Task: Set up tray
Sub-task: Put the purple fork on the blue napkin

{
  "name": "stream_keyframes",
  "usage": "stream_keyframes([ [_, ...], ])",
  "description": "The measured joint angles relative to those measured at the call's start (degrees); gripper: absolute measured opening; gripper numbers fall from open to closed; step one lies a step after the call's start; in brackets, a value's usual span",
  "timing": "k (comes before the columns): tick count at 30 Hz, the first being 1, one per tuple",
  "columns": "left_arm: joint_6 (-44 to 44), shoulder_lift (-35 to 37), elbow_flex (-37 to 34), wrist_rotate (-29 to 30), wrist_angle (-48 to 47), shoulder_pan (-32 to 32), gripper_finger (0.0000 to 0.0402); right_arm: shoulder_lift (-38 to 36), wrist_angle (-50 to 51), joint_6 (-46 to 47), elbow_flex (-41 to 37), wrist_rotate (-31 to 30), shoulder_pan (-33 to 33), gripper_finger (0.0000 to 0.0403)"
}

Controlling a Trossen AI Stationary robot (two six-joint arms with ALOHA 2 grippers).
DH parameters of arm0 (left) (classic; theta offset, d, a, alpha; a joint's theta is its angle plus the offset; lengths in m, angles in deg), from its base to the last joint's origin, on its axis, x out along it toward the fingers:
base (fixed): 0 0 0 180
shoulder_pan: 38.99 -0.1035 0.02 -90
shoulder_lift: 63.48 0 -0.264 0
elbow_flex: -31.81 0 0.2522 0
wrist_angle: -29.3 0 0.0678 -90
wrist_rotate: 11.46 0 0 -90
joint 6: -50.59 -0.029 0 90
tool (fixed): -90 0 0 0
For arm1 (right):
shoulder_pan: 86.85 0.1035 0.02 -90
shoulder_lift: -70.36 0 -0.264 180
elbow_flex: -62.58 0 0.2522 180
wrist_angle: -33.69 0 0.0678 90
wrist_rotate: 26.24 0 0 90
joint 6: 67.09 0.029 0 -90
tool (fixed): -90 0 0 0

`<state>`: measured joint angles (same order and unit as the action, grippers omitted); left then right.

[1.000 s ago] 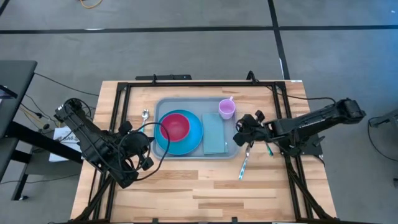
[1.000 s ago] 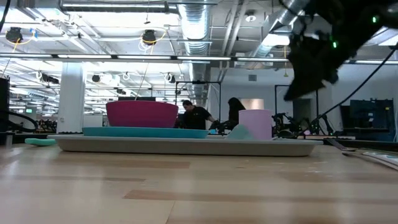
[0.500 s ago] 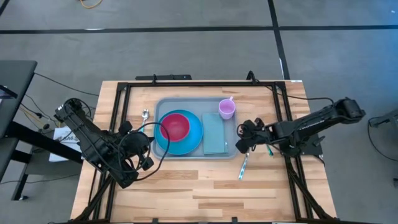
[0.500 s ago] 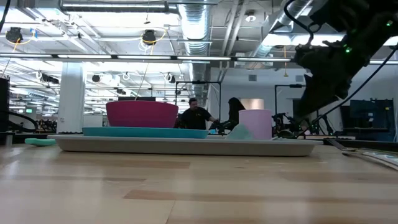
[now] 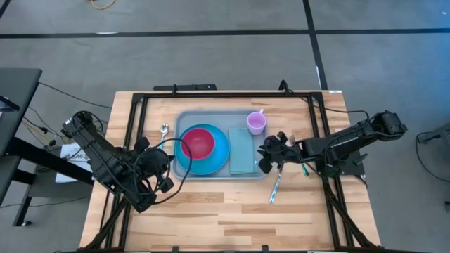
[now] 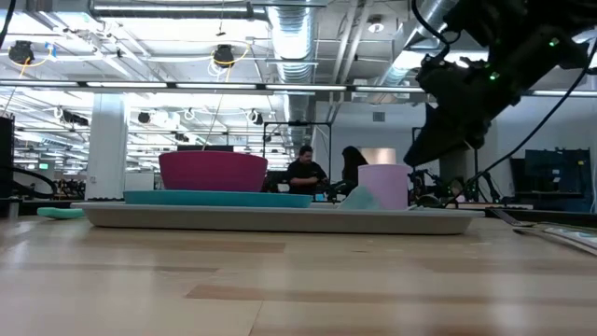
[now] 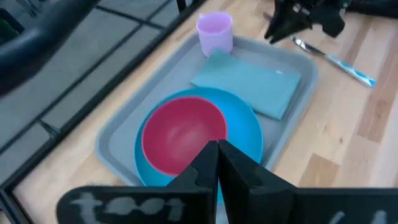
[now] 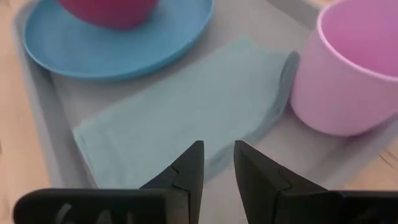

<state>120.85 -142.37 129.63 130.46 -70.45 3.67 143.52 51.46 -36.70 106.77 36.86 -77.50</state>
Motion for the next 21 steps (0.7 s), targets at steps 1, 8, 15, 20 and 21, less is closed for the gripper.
stream_keyframes([
  [1, 0.03, 0.0, 0.0, -1.19, -0.01, 0.0, 0.0, 0.48, -1.35, -0.17, 0.0, -0.01, -0.2, 0.0082],
  [8, -0.88, 0.02, -0.02, -13.39, 0.67, 0.0, 0.0, 1.13, -5.42, -1.4, 0.0, -0.06, -1.19, 0.0082],
  [15, -0.97, 0.02, -0.04, -17.95, 2.04, 0.0, 0.0, 0.77, -7.98, -3.41, 0.02, -0.01, -1.76, 0.0082],
  [20, -3.23, 0.02, -0.04, -16.05, 2.98, 0.0, 0.0, 0.88, -11.27, -3.46, 0.0, -0.08, -2.08, 0.0082],
  [21, -3.23, 0.02, -0.04, -16.11, 3.22, 0.0, 0.0, 0.88, -11.75, -3.46, 0.02, -0.11, -2.3, 0.0082],
])
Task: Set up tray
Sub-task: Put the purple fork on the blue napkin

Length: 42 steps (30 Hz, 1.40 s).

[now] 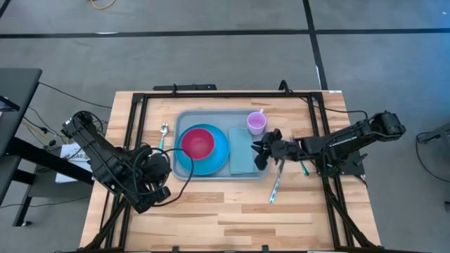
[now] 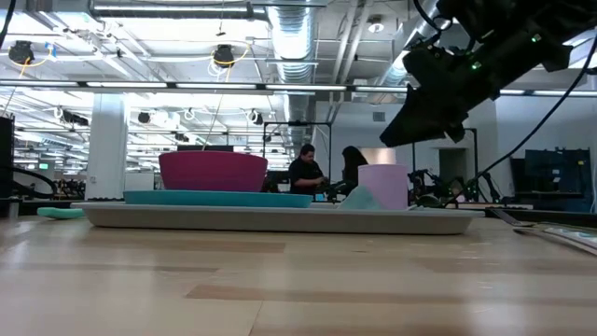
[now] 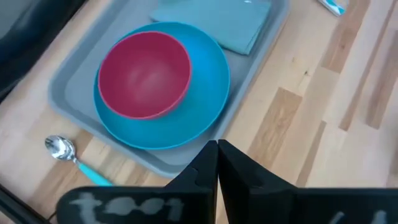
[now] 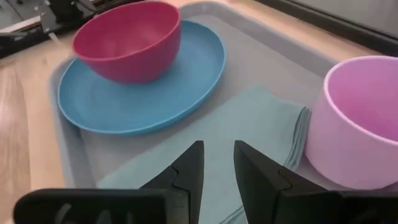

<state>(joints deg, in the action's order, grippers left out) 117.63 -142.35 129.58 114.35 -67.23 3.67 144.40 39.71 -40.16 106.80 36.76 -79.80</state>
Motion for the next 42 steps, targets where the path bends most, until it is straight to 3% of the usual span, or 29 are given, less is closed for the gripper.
stream_keyframes([
  [6, -0.26, 0.0, 0.0, -2.85, 0.15, 0.0, 0.0, 0.0, -0.97, 0.1, 0.0, -0.07, -0.5, 0.0082],
  [11, -0.05, 0.0, 0.0, -3.94, 0.18, 0.0, 0.0, 0.0, -0.89, 6.19, 0.0, -0.02, -0.65, 0.0082],
  [24, -1.04, 0.0, 0.0, -4.05, 0.2, 0.02, 0.0, 0.16, -0.02, 4.13, -0.01, -0.02, -0.76, 0.0082],
  [42, -1.29, 0.0, 0.0, -4.0, 0.2, 0.02, 0.0, 9.66, -2.21, 4.94, 0.0, 0.64, -0.79, 0.0082],
])
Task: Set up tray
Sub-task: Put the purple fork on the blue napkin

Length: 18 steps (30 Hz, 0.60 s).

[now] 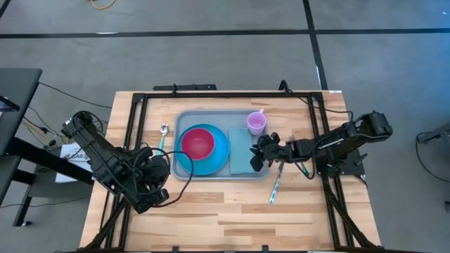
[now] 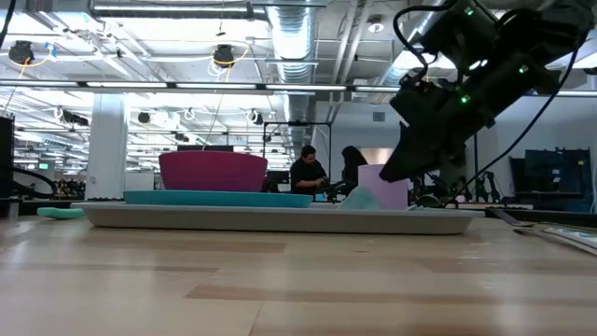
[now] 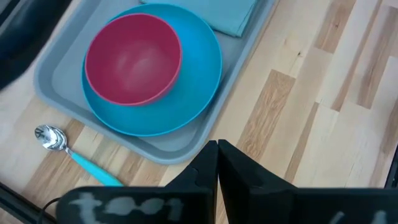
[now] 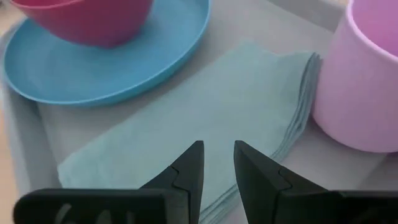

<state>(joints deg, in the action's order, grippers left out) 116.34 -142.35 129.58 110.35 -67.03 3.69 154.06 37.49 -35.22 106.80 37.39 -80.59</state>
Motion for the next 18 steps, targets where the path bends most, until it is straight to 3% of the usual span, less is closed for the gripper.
stream_keyframes([
  [9, 0.0, 0.0, 0.0, 0.0, 0.0, 0.0, 0.0, -3.26, -0.41, -2.34, 0.0, 5.22, 0.0, 0.0082],
  [18, 0.0, 0.0, 0.0, 0.0, 0.0, 0.0, 0.0, -11.32, 2.64, -7.79, 2.14, 5.7, 0.32, 0.0082],
])
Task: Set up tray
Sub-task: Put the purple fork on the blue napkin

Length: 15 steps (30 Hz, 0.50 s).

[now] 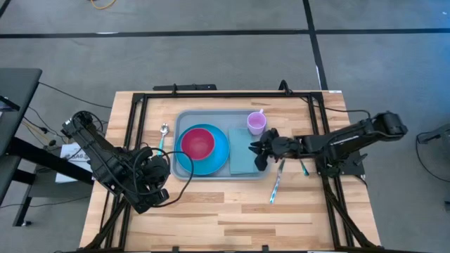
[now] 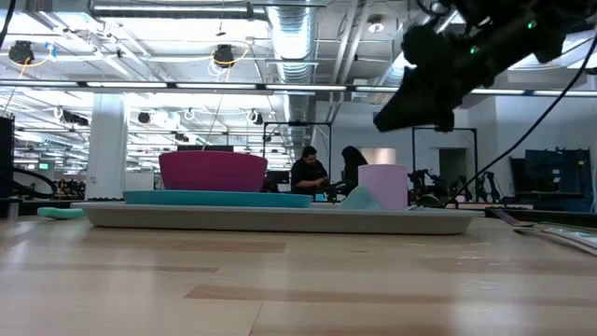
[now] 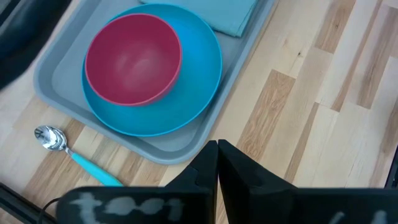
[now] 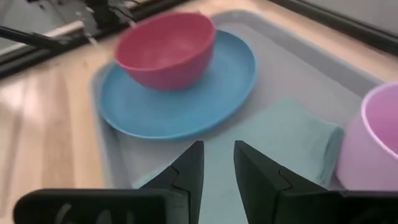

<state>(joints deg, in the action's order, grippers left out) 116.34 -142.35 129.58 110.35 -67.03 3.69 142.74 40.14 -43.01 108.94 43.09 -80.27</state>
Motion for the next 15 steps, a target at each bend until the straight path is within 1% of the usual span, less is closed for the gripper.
stream_keyframes([
  [4, 0.0, 0.0, 0.0, 0.0, 0.0, 0.0, 0.0, -2.26, 0.12, -0.14, 0.02, 0.34, 1.37, 0.0082],
  [10, 0.0, 0.0, 0.0, 0.02, 0.0, -0.02, 0.0, -3.15, -1.33, -0.25, 0.05, 0.33, 2.03, 0.0082],
  [13, 0.0, 0.0, 0.0, 0.02, 0.0, 0.0, 0.0, -3.13, 0.46, -0.55, 0.05, 0.29, 1.94, 0.0082],
  [15, 0.0, 0.0, 0.0, 0.02, 0.0, 0.0, 0.0, -3.02, 3.77, -0.54, 0.05, 0.04, 1.93, 0.0082],
])
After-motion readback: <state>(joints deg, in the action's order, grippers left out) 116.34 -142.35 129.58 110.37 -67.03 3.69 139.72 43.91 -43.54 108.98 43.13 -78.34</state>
